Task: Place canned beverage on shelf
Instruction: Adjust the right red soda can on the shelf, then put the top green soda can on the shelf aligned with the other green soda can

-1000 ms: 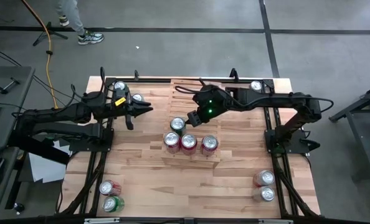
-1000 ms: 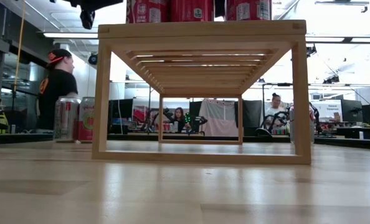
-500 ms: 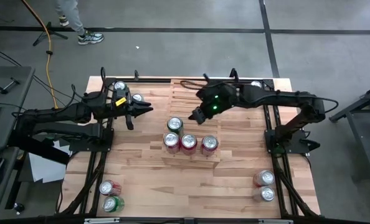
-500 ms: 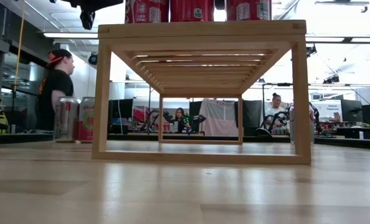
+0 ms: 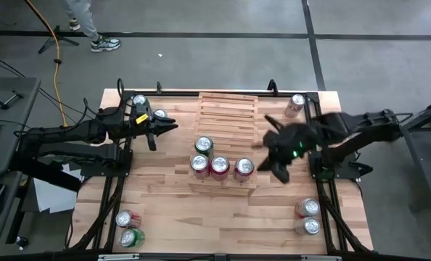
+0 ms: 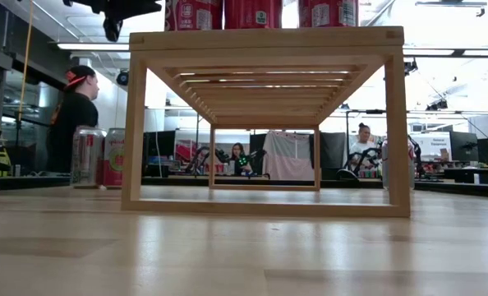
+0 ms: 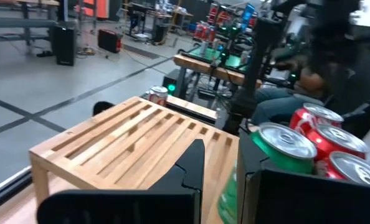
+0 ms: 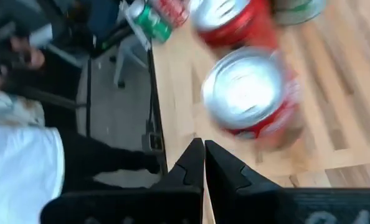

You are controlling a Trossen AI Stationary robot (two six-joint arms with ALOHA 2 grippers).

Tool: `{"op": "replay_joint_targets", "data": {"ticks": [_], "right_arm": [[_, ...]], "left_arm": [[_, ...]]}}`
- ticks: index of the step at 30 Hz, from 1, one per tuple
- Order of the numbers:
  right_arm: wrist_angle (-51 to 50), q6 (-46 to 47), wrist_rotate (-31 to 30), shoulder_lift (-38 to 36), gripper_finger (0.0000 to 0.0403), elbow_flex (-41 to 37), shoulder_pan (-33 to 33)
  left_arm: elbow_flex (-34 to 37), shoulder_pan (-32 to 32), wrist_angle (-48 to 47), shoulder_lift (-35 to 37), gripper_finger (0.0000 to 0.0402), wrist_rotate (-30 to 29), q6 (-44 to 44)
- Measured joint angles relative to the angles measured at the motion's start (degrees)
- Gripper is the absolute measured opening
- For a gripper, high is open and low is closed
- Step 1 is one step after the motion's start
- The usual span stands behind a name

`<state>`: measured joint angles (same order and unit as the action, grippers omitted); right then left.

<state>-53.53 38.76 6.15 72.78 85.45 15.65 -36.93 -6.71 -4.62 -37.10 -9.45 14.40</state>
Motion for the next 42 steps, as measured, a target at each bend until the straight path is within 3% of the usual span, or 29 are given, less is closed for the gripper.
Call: {"op": "replay_joint_targets", "data": {"ticks": [4, 8, 13, 33, 42], "right_arm": [[-1.38, -0.24, -8.13, 2.53, 0.0000, 0.00, 6.01], [-6.56, 0.19, -14.28, 4.97, 0.0000, 0.00, 6.54], [-10.80, 0.23, -14.72, 7.90, 0.0000, 0.00, 4.94], [-5.00, -4.53, -14.91, 9.41, 0.0000, 0.00, 2.70], [-13.35, -3.58, -15.44, 4.73, 0.0000, -0.02, 3.28]], "left_arm": [[0.00, -0.01, 0.13, 0.00, 0.0003, -1.72, 0.08], [0.00, -0.01, 0.20, 0.00, 0.0003, -1.85, 0.54], [0.00, -0.01, 0.20, 0.00, 0.0003, -1.84, 1.61], [0.00, -0.01, 0.17, 0.00, 0.0003, -1.66, 1.96], [-0.04, -0.01, 2.82, 1.93, 0.0003, 1.33, 1.00]]}}
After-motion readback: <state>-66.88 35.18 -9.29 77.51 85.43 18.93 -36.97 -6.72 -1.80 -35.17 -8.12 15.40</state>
